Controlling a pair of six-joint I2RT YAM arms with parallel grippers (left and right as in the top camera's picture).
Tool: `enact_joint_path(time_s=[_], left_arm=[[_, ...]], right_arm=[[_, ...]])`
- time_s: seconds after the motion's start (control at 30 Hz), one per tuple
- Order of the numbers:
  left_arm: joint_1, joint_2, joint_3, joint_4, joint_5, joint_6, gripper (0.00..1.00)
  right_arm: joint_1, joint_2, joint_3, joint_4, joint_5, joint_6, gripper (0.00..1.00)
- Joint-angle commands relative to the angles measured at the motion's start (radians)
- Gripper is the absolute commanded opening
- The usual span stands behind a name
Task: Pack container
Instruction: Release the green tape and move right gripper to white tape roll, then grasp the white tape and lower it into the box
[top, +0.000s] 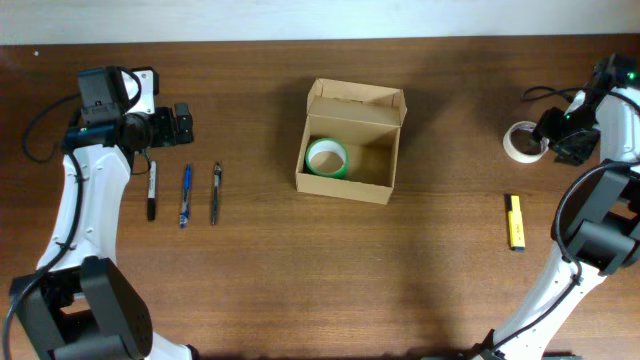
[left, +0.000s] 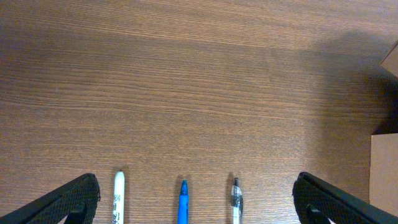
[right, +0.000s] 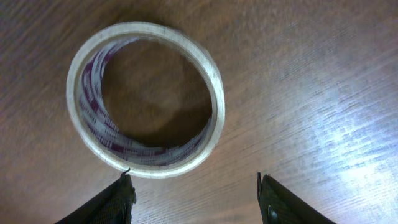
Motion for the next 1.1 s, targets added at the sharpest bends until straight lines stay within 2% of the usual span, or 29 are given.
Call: enact_joint_path(time_s=[0.0,0.43,0.5,0.6,0.67,1.07], left_arm=[[0.003,0.002,0.018,0.000,0.014,0.012,0.99],[0.003,0.002,0.018,0.000,0.014,0.012,0.99],[0.003,0.002,0.018,0.000,0.014,0.012,0.99],[0.003,0.002,0.018,0.000,0.014,0.012,0.99],[0.003,0.002,0.019,0.000,0.014,0.012,0.99],[0.003,0.002,0.018,0.000,0.014,0.012,0.99]], right_arm=[[-0.008,0.013,-0.033,0.044,-0.010,0.016,0.63],[-0.010,0.014,-0.152,0.179,0.040,0.064,0.58],[-0.010,0.014,-0.162,0.185,0.040,0.064,0.50],[-0.010,0.014,-0.163,0.189,0.040,0.064,0.17],[-0.010,0.014,-0.163,0.188,0.040,0.064,0.04],[0.000,-0.079,-0.058,0.088,-0.036,0.028,0.04]])
